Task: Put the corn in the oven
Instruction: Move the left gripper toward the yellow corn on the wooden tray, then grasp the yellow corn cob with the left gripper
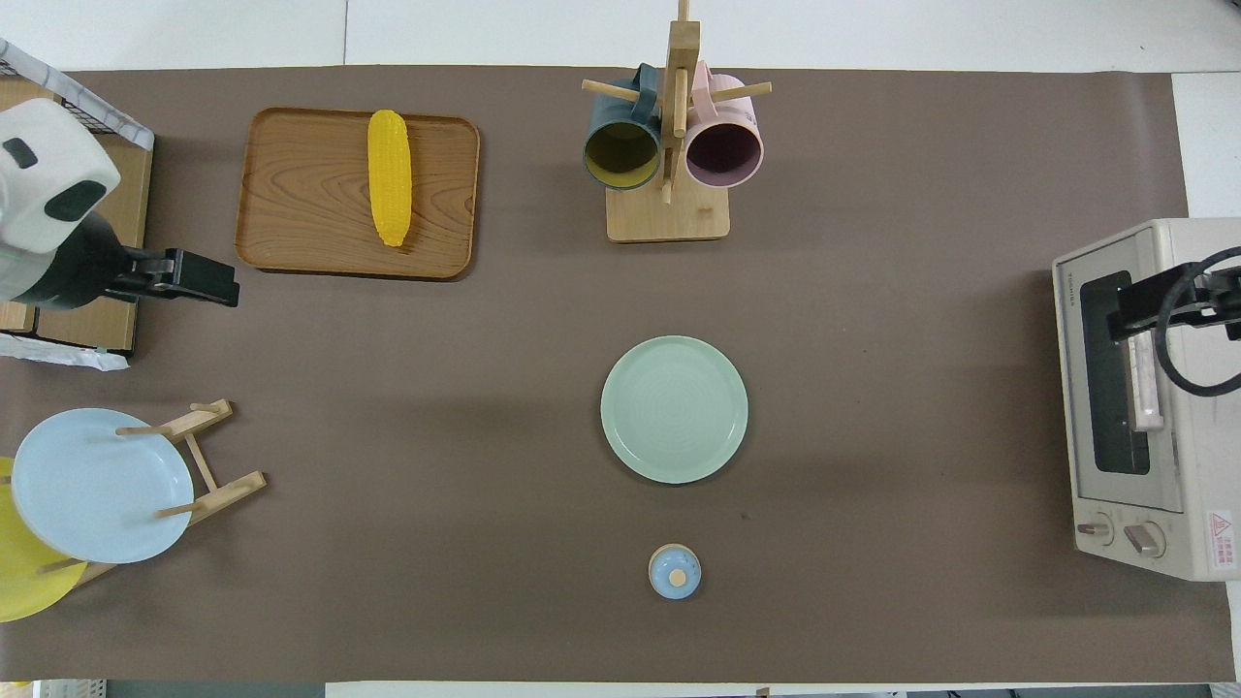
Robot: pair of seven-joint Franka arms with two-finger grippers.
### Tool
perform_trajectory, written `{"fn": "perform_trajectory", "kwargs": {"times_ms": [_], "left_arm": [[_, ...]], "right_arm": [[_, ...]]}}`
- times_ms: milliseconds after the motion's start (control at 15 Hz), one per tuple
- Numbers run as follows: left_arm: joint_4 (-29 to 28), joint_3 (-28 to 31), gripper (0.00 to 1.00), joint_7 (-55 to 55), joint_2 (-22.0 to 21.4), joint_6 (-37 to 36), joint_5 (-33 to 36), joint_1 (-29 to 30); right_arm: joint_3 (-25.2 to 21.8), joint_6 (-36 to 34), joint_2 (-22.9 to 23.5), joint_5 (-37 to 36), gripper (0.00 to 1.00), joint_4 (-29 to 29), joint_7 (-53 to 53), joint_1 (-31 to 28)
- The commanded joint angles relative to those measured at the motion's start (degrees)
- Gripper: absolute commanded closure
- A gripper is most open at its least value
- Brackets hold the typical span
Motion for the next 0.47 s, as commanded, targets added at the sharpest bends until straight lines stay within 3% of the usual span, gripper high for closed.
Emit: {"fn": "perform_trajectory", "kwargs": {"times_ms": [0,67,134,201,401], "left_arm": [[10.99,0.09,0.0,-2.46,12.19,-0.09,-1.72,-1.59],[14.5,0.09,0.0,-3.08,16.15,0.17,-1.72,-2.12],[17.58,0.09,0.0,-3.95,19.67,1.3,-1.89,-2.56],[19.61,0.09,0.0,-4.75,22.23,2.36,-2.16,-3.18],[28.56,0.7,0.0,-5.45,31.53,2.46,-2.42,-5.29]], "right_arm": [[0.15,4.57,-1.73,0.81,0.38,-3.41,-0.48,-0.55],[0.15,4.51,-2.25,0.73,0.76,-4.2,-0.48,-0.55],[0.15,4.85,-3.21,0.73,0.91,-6.39,-0.57,-0.55],[0.07,5.12,-4.18,0.73,1.0,-8.24,-1.09,-0.63],[-0.2,7.74,-5.59,-0.68,1.0,-11.58,-3.29,-0.98]]}}
